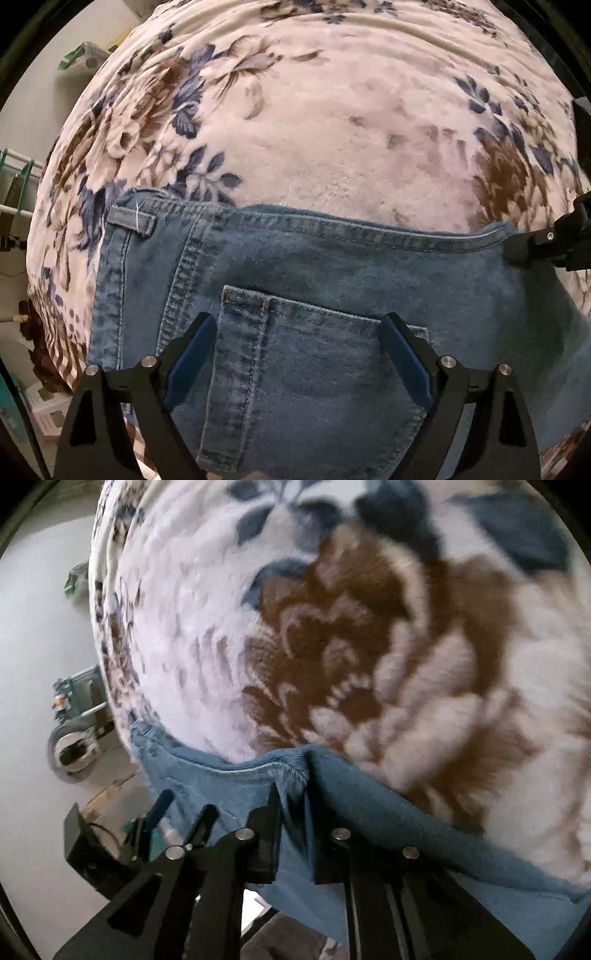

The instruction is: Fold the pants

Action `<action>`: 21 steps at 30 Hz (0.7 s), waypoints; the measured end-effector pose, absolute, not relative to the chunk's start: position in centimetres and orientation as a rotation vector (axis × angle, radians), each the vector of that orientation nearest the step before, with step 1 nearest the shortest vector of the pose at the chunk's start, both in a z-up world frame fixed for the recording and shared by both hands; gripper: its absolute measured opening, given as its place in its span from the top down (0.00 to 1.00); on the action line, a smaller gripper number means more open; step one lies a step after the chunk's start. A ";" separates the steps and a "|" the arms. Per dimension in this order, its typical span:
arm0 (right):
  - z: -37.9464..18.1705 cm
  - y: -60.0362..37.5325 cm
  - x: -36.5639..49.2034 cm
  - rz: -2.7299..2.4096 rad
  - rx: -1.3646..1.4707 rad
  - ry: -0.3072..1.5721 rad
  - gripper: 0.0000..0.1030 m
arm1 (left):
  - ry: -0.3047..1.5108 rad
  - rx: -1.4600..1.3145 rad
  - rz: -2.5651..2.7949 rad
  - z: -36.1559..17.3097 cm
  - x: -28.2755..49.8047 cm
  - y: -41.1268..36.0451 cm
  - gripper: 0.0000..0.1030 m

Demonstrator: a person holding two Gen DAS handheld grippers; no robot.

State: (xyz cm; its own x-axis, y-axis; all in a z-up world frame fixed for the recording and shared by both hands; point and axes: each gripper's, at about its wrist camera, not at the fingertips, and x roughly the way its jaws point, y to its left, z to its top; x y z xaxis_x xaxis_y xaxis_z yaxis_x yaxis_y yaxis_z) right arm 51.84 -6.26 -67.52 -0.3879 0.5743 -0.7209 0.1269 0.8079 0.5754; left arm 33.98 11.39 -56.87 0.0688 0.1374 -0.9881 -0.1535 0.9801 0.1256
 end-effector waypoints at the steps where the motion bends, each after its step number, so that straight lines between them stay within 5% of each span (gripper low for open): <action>1: -66.4 -6.8 51.8 0.502 0.492 1.887 0.76 | 1.478 -0.017 0.209 -56.5 34.0 11.2 0.12; 6: -60.0 -12.0 49.1 0.396 0.542 1.634 0.19 | 1.412 -0.006 0.141 -53.2 33.1 8.1 0.12; 12: -53.4 -22.1 37.2 0.081 0.710 1.306 0.15 | 1.342 -0.002 -0.010 -49.5 29.5 2.2 0.10; 14: -53.5 -25.2 33.2 -0.036 0.782 1.286 0.15 | 1.357 0.037 -0.062 -50.1 28.6 0.6 0.02; 21: -56.7 -41.7 19.1 -0.443 1.038 1.214 0.15 | 1.393 0.110 -0.206 -51.6 25.5 -11.2 0.02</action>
